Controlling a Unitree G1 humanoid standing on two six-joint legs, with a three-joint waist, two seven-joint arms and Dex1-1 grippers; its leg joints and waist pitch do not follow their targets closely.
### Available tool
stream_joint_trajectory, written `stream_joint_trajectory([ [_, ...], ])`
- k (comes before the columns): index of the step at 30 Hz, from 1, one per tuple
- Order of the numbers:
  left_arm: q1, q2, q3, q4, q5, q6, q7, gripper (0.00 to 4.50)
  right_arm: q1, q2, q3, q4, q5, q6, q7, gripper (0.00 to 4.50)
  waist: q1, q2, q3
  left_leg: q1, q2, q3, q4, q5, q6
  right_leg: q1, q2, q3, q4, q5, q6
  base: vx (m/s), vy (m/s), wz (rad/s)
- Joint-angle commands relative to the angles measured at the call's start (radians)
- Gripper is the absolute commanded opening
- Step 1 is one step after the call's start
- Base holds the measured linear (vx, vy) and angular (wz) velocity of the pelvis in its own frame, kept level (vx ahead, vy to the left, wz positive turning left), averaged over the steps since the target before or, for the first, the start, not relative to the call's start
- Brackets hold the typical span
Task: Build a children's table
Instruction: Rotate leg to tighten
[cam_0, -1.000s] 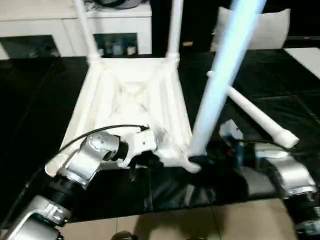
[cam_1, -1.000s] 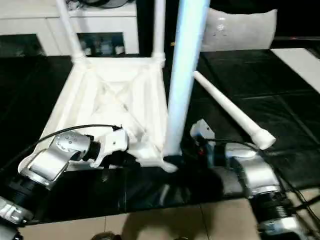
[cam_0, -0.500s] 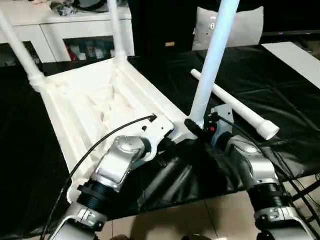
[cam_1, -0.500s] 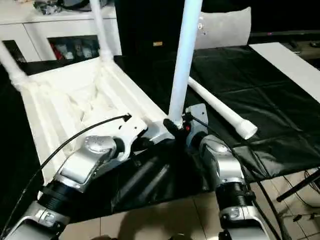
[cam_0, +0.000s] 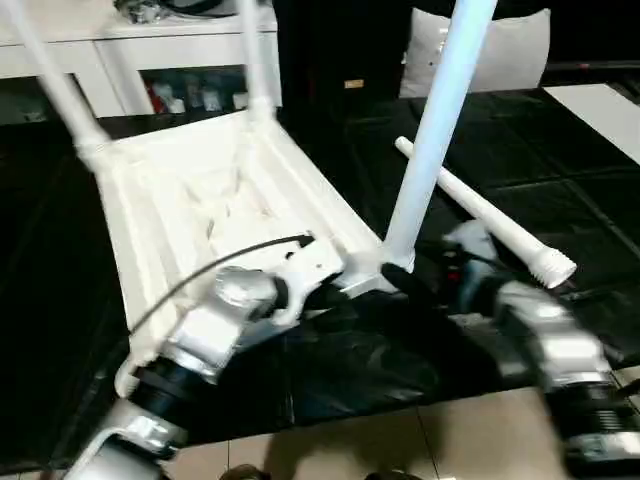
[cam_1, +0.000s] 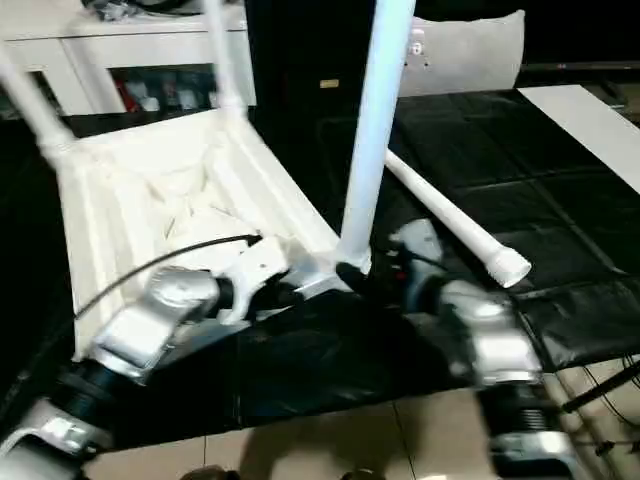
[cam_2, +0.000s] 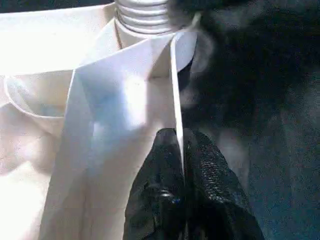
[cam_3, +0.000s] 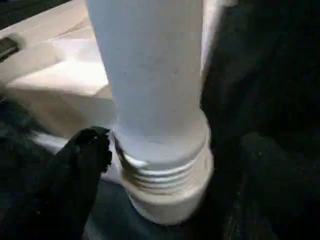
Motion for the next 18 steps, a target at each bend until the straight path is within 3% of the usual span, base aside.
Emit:
stream_joint_trajectory([
  [1,-0.007,0.011,-0.048,0.023,0.011,-0.025,-0.055,0.00,0.004,-0.010,0.017,-0.032,0.011,-0.004,0.053,4.47,0.002,-0.011,-0.055,0.004,0.033,-0.007,-0.064,-0.171,0.081,0.053,-0.071,0.041,-0.086,-0.237,-0.174,0.000,0.000,0.00],
  [4,-0.011,0.061,-0.076,0.032,0.001,-0.108,-0.158,0.00,0.013,-0.079,0.050,-0.082,0.033,0.029,0.187,4.47,0.008,-0.009,-0.058,0.005,0.036,-0.009,-0.064,-0.160,0.083,0.053,-0.073,0.042,-0.081,-0.220,-0.179,0.000,0.000,0.00],
  [10,-0.011,0.138,-0.128,0.013,-0.026,-0.186,-0.331,0.00,-0.001,-0.129,0.095,-0.077,0.033,0.003,0.312,4.47,0.027,-0.011,-0.063,0.009,0.040,-0.005,-0.060,-0.126,0.086,0.052,-0.073,0.041,-0.068,-0.139,-0.218,0.000,0.000,0.00],
  [18,-0.026,0.152,-0.138,0.053,-0.021,-0.232,-0.372,0.00,0.004,-0.139,0.126,-0.085,0.048,0.039,0.381,3.91,0.039,-0.013,-0.062,0.009,0.040,-0.005,-0.060,-0.135,0.076,0.053,-0.075,0.041,-0.069,-0.168,-0.213,0.000,0.000,0.00],
])
